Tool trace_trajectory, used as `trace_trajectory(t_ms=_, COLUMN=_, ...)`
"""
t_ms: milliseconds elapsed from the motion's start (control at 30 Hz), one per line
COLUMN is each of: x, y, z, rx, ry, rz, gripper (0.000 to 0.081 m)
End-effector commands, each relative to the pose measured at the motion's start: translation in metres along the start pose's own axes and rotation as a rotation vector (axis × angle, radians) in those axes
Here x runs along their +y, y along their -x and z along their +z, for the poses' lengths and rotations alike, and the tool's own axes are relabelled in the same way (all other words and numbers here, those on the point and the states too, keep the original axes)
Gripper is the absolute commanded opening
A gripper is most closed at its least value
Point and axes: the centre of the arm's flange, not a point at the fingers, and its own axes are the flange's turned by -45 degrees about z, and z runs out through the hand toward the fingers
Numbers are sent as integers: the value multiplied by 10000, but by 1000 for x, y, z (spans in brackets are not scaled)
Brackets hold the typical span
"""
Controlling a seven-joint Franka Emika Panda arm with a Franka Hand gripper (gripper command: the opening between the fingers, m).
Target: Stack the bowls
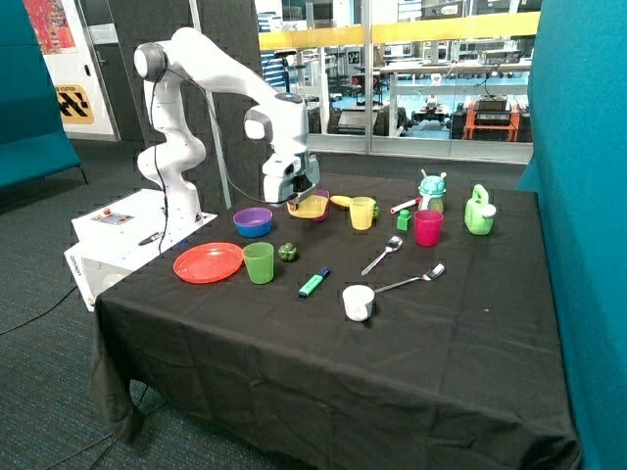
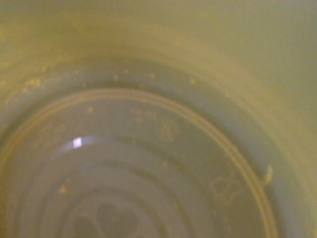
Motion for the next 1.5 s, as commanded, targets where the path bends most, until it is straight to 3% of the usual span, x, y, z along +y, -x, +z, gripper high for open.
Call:
trace_trajectory(t_ms=0, x=11, y=12, z=-11, rx=-5, ry=-9, rz=-469, gripper=0)
trace_trajectory(t_ms=67, x=12, y=14, z=-13, rx=-5, ry=-9, rz=-687, gripper=0)
trace_trajectory(t_ms=100, x=12, y=15, z=-12, rx=-5, ry=-9, rz=12, gripper=0)
trace_trajectory(t_ms=133, x=13, y=16, z=-13, rx=-5, ry=-9, rz=-838, gripper=0)
trace_trajectory(t_ms=567, x=9, y=42, z=-20, rx=-5, ry=-10, rz=-1346, gripper=0)
trace_trajectory(t_ms=1467, x=7, y=110, z=-4, rx=-4, ry=-10, rz=-1911, gripper=0)
